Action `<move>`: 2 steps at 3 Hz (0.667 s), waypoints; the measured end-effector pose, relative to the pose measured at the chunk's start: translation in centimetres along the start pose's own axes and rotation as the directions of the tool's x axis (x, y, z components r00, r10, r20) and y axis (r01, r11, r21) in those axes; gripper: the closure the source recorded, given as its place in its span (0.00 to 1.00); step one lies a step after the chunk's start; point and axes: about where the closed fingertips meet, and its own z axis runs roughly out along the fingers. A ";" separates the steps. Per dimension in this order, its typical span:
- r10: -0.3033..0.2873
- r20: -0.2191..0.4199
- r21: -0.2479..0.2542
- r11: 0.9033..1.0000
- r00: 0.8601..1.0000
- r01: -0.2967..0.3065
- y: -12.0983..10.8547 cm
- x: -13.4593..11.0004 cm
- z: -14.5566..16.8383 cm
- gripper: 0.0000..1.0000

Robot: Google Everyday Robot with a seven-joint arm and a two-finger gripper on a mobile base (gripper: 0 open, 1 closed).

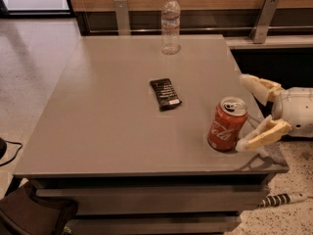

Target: Move coke can near water bottle

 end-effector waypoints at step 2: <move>0.033 -0.021 0.032 0.999 0.999 -0.033 0.0 1.4 0.3 0.38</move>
Offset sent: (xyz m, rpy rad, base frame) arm 0.0009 -0.0021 -0.0125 -0.0077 0.0272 -0.0383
